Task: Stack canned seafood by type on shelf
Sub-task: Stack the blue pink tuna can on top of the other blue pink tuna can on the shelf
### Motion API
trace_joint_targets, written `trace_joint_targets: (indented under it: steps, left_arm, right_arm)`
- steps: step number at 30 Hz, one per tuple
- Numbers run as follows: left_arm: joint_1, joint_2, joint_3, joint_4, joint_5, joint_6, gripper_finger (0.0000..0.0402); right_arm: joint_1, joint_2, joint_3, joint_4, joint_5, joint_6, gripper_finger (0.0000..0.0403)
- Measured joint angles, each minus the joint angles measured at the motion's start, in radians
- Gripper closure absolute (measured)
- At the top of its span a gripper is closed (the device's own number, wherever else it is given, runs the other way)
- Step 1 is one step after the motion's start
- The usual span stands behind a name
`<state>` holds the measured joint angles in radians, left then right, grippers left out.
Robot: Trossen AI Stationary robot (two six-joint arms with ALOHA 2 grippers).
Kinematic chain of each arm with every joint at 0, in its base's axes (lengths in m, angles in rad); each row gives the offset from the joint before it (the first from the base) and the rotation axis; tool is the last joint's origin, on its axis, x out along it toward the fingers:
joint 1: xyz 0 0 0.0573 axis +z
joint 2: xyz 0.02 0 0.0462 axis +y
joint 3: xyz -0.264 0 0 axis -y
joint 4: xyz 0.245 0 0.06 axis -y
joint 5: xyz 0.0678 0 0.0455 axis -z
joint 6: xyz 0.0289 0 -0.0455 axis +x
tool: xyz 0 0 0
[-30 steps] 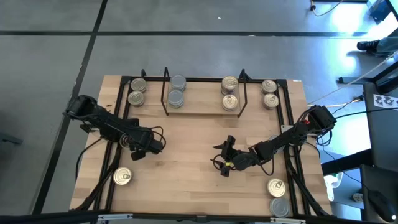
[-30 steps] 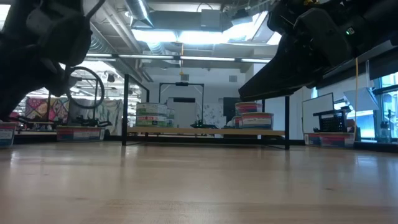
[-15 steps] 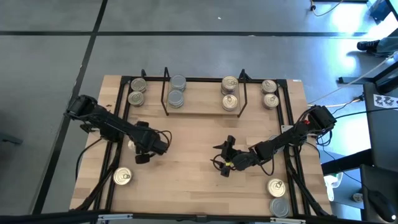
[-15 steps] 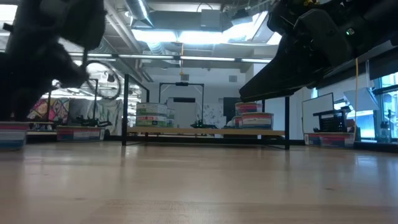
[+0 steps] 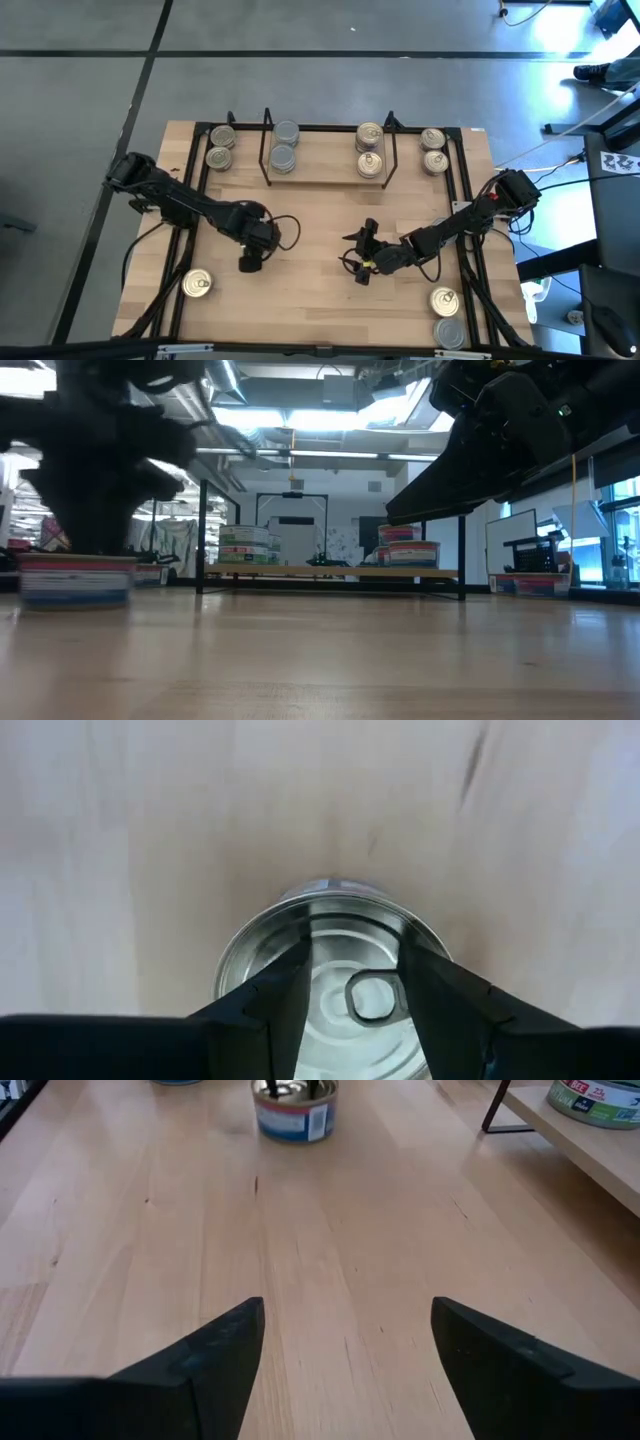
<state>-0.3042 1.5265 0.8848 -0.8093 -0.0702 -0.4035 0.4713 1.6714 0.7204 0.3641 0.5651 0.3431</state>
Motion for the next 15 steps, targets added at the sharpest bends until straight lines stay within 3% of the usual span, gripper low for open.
trace_joint_targets:
  steps: [15]
  left_arm:
    - [0.028,0.119,0.002,0.426,-0.022,0.224,0.0243]
  right_arm:
    - [0.000,0.000,0.000,0.000,0.010,0.000,0.0119]
